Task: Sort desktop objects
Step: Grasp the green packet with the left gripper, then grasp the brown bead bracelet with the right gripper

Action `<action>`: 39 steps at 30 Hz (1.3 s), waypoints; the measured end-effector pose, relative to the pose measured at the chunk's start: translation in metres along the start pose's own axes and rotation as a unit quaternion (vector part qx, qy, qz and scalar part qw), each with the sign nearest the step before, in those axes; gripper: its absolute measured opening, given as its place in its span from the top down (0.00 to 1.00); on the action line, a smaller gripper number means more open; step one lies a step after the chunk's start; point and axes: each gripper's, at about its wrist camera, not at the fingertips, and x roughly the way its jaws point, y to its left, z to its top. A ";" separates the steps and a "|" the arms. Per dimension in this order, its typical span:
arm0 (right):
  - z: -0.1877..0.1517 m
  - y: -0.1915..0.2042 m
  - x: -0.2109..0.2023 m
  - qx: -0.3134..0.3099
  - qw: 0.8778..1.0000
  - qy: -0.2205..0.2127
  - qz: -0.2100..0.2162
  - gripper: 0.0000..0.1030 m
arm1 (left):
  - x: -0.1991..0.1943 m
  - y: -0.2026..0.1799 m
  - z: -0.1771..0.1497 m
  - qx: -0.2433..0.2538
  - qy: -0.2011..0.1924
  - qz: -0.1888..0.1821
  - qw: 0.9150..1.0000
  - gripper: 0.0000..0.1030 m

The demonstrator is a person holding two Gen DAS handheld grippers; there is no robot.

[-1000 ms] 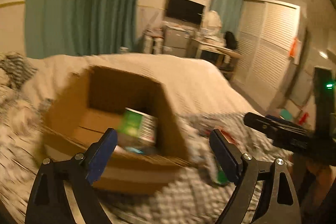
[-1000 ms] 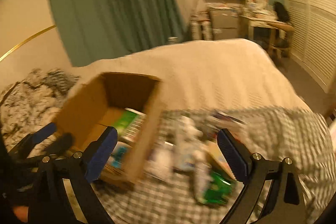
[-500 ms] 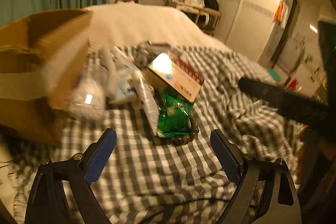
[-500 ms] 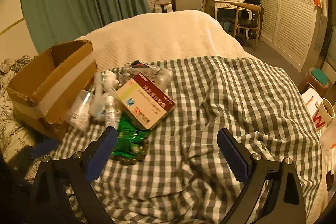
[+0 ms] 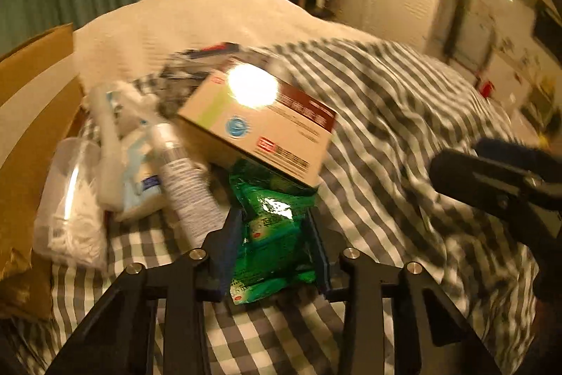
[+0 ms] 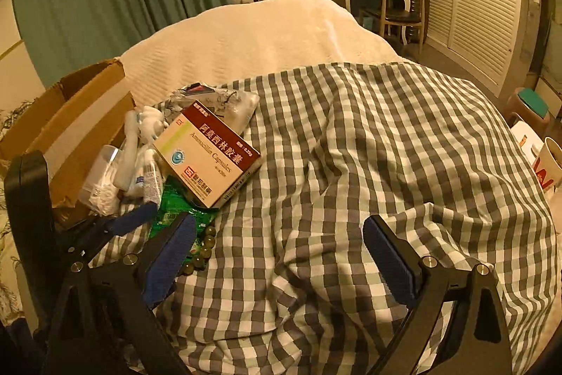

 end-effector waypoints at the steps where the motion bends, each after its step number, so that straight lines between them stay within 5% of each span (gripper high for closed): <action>1: 0.000 0.001 0.000 -0.001 1.000 0.001 -0.001 0.07 | 0.003 -0.001 0.000 0.009 0.017 -0.016 1.000 0.62; 6: -0.003 0.008 -0.002 -0.006 1.000 0.003 -0.008 0.07 | 0.004 0.009 -0.005 0.002 0.025 -0.032 0.999 0.67; 14: -0.006 0.018 0.002 -0.013 1.000 0.007 0.011 0.07 | -0.059 0.056 -0.019 -0.072 -0.046 -0.031 0.996 0.71; 21: -0.014 0.055 0.028 -0.043 0.995 0.054 0.068 0.07 | -0.070 0.081 -0.027 -0.106 -0.111 -0.036 0.987 0.70; 24: -0.020 0.070 0.041 -0.059 0.992 0.079 0.079 0.08 | -0.058 0.081 -0.031 -0.101 -0.100 -0.021 0.990 0.70; 28: -0.029 0.086 0.063 -0.065 0.985 0.122 0.107 0.28 | -0.042 0.089 -0.035 -0.109 -0.082 -0.014 0.991 0.70; 31: -0.038 0.102 0.076 -0.109 0.982 0.137 0.075 0.31 | -0.036 0.097 -0.036 -0.124 -0.075 -0.025 0.989 0.70; 33: -0.037 0.104 0.077 -0.118 0.982 0.133 0.062 0.47 | -0.040 0.101 -0.039 -0.124 -0.078 -0.031 0.989 0.70; 35: -0.033 0.102 0.073 -0.124 0.983 0.129 0.052 0.75 | -0.039 0.100 -0.039 -0.121 -0.079 -0.034 0.989 0.70; 37: -0.030 0.094 0.066 -0.114 0.984 0.122 0.054 0.87 | -0.039 0.101 -0.038 -0.124 -0.078 -0.040 0.988 0.70; 39: -0.027 0.088 0.058 -0.104 0.986 0.116 0.055 0.87 | -0.042 0.104 -0.038 -0.129 -0.081 -0.042 0.988 0.70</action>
